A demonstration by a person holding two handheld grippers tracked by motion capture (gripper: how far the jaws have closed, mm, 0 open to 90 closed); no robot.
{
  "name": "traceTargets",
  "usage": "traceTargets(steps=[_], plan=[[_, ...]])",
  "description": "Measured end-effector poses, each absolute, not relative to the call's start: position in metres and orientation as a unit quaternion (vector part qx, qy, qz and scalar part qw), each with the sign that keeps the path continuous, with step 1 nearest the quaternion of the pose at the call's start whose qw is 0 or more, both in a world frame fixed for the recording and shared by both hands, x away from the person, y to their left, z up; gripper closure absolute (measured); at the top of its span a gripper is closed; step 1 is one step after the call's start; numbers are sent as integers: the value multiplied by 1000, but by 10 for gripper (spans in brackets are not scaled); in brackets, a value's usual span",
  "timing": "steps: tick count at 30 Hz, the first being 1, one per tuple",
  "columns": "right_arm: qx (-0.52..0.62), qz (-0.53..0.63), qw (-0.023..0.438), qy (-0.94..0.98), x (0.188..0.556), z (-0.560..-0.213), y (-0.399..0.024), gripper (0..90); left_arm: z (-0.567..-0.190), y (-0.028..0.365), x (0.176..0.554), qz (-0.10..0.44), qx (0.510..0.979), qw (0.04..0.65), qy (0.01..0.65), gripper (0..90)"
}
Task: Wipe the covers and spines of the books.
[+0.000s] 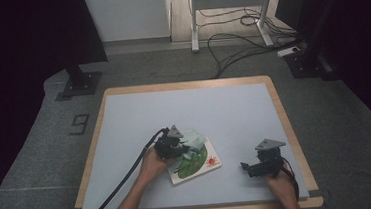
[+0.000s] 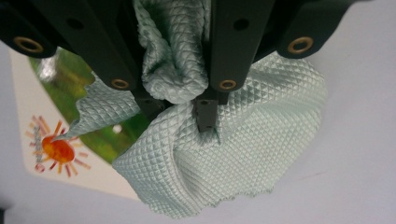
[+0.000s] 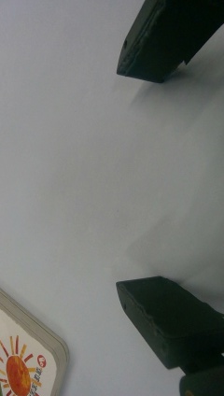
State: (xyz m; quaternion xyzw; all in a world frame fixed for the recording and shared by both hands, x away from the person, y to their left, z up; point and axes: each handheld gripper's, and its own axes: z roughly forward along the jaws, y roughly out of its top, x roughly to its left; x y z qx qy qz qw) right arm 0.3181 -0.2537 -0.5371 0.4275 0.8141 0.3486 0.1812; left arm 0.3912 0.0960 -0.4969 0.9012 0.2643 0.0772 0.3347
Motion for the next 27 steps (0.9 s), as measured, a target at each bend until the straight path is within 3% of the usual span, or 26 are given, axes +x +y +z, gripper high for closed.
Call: traceTargets(steps=[27], plan=[[427, 349, 181, 814, 318, -537, -254, 0, -501, 38, 415, 61, 907, 336, 246, 779]])
